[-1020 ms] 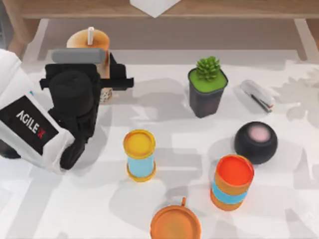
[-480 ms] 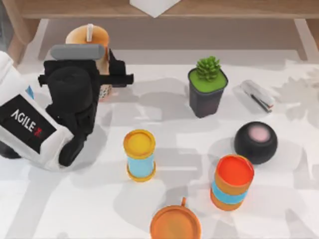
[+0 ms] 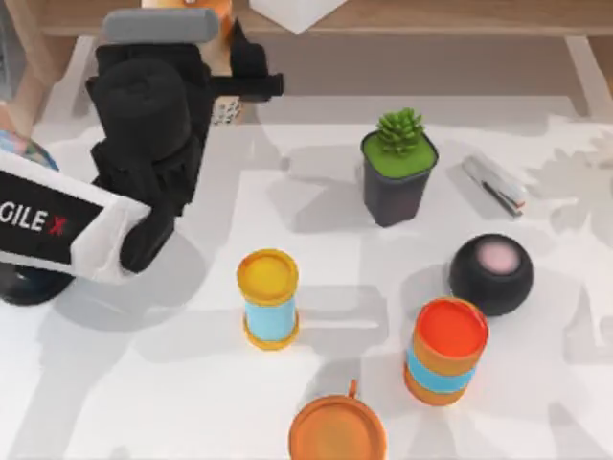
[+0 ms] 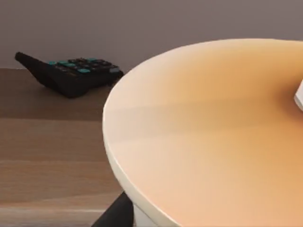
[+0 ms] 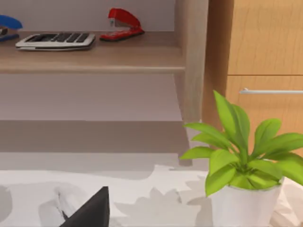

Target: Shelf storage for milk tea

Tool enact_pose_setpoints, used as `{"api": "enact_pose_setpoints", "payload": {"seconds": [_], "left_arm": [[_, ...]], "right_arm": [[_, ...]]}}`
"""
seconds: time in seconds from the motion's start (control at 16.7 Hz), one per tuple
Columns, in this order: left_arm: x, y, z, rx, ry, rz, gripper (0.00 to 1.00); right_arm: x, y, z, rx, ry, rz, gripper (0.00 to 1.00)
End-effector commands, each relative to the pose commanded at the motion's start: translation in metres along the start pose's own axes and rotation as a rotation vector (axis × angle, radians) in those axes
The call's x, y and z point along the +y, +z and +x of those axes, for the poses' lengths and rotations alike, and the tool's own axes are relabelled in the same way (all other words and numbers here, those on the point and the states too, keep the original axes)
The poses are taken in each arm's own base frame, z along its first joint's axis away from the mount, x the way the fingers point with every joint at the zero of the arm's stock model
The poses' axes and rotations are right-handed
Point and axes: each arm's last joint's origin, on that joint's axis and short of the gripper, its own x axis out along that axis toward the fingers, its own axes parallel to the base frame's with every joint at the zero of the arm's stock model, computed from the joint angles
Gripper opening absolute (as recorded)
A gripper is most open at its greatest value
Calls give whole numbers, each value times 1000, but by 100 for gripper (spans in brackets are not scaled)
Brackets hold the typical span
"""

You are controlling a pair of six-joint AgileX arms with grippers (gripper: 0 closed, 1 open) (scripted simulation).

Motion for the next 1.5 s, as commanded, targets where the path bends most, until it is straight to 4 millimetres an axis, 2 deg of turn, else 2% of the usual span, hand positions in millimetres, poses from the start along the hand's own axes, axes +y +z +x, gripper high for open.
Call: {"api": "enact_pose_setpoints", "payload": {"seconds": [0.18,0.36,0.72,0.9,1.14,1.5], "left_arm": [[-11,31,1,4,-30,-12,0],[-13,61,6,25,-33,-13,0],[10,105,33,105,45,16,0],[22,121,48,144,80,35,0],[28,136,63,174,91,55,0],[29,142,68,180,90,62,0]], "right_arm": [[0,0,0,0,0,0,100],[0,0,0,0,0,0,100],[0,0,0,0,0,0,100],[0,0,0,0,0,0,100],[0,0,0,0,0,0,100],[0,0,0,0,0,0,100]]}}
